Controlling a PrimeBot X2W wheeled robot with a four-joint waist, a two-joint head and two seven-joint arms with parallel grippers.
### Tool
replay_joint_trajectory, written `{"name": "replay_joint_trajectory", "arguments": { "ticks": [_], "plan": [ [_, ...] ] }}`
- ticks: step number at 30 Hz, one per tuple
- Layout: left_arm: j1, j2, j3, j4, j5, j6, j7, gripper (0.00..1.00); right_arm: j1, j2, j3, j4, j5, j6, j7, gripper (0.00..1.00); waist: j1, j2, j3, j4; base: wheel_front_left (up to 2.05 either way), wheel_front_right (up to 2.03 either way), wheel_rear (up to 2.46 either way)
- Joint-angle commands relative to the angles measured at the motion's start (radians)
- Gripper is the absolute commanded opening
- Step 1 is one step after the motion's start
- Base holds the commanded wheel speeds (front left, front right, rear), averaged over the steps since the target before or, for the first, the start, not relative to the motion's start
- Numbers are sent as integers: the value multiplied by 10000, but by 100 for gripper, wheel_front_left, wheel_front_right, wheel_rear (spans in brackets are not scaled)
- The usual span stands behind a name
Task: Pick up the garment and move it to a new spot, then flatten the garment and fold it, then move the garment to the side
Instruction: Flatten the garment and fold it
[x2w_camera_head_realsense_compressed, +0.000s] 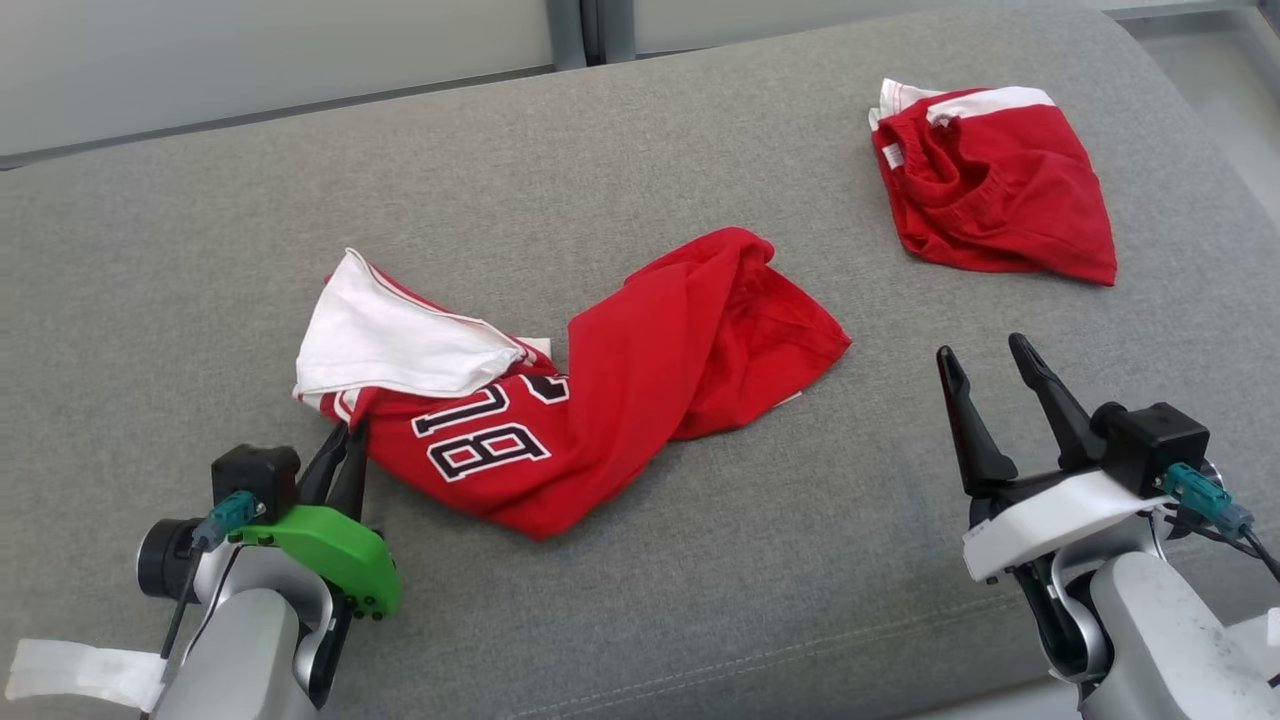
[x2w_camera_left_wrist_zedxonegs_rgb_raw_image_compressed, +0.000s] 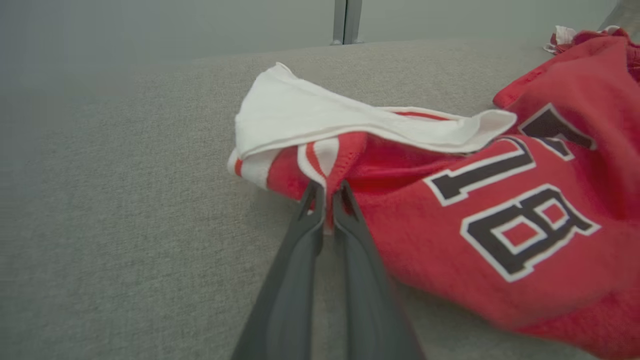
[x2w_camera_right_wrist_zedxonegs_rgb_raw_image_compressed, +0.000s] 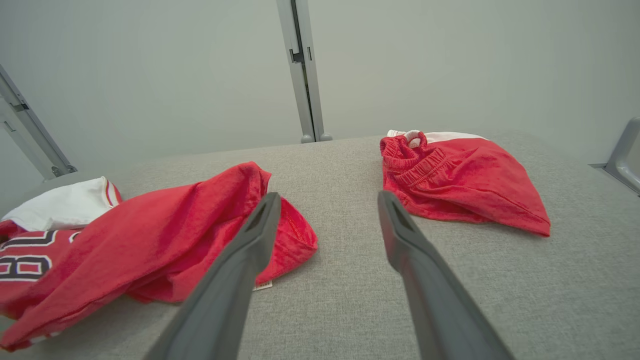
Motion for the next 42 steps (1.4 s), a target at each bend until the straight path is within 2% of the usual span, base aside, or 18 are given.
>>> {"name": "replay_joint_trajectory", "arguments": {
  "ticks": [1,11,15,24,27,31,35,42],
  "plan": [
    [315,29,128,-405,255,57,-19,0,167,31,-26,-23,21,-1,-33,100,0,-1,-187,268,0,0,0],
    [1836,241,546,-3261,1222,619,-21,0,529,168,-5,146,110,-1,-34,100,0,-1,-873,949,0,0,0],
    [2331,356,496,-3893,1396,807,-9,0,630,195,-21,198,132,-1,-34,100,0,-1,-1059,1096,0,0,0],
    [3920,561,244,-6290,1384,1211,1204,0,791,269,35,217,180,-1,-36,100,0,-1,-1329,1221,0,0,0],
    [4328,651,196,-6708,1336,1268,1557,0,785,235,-8,209,190,-1,-36,100,0,-1,-1315,1238,0,0,0],
    [4332,694,204,-6948,1193,1177,1647,0,726,239,6,219,222,-1,-34,100,0,-1,-1281,1210,0,0,0],
    [3728,990,183,-7172,1332,1016,1815,0,660,263,24,189,229,-1,-34,100,0,-1,-1237,1169,0,0,0],
    [2052,1702,-81,-7149,1224,300,2416,0,416,308,88,210,261,-1,-36,100,0,-1,-973,867,0,0,0]
  ]
}}
